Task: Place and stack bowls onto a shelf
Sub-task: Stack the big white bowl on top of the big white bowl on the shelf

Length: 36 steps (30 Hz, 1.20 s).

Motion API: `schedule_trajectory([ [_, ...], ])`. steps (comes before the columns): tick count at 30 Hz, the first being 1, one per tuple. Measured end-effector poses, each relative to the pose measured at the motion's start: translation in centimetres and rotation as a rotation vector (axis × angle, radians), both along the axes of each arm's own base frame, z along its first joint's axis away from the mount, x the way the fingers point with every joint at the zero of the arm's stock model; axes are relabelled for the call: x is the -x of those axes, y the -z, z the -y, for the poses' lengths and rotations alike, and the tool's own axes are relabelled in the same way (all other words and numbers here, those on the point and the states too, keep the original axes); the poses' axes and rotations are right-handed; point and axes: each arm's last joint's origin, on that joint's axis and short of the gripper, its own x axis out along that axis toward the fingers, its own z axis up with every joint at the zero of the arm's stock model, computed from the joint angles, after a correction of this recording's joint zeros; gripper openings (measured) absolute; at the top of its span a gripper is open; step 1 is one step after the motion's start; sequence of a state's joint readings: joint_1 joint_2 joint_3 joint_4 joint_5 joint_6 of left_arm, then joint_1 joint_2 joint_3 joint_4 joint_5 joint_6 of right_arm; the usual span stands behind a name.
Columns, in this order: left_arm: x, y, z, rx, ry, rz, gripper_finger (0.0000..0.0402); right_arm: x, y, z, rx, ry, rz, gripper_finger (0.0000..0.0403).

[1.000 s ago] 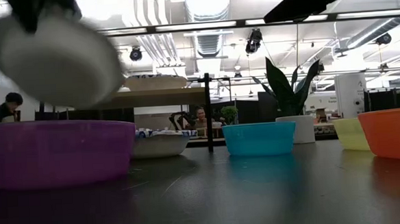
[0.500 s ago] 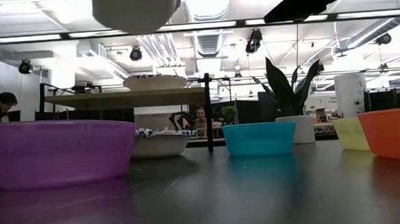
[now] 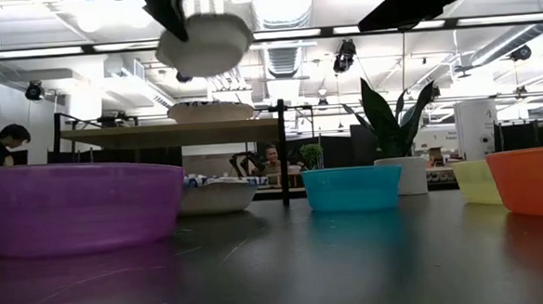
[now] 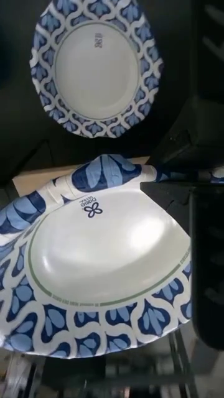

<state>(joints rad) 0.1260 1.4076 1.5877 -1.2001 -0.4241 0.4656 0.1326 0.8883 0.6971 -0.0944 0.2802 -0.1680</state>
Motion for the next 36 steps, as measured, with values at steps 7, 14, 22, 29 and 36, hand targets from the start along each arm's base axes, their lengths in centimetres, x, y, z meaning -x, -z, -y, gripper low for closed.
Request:
schedule_trajectory([
  [7,0.4,0.5,-4.8,0.092,-0.075,0.064,0.0000,0.0,0.0,0.0,0.004,-0.001,-0.005,0.0009],
  [14,1.3,1.5,-8.2,0.163,-0.152,0.107,0.0000,0.0,0.0,0.0,0.006,-0.002,-0.005,0.0009],
  [22,0.9,2.3,-9.1,0.194,-0.153,0.097,0.0017,0.0,0.0,0.0,0.007,-0.002,-0.005,0.0009],
  [29,-0.7,4.3,-10.1,0.227,-0.160,0.028,0.0064,0.0,0.0,0.0,0.004,-0.001,-0.005,0.0009],
  [36,-1.2,5.1,-10.3,0.243,-0.165,-0.011,0.0134,0.0,0.0,0.0,0.001,0.000,-0.005,0.0009],
])
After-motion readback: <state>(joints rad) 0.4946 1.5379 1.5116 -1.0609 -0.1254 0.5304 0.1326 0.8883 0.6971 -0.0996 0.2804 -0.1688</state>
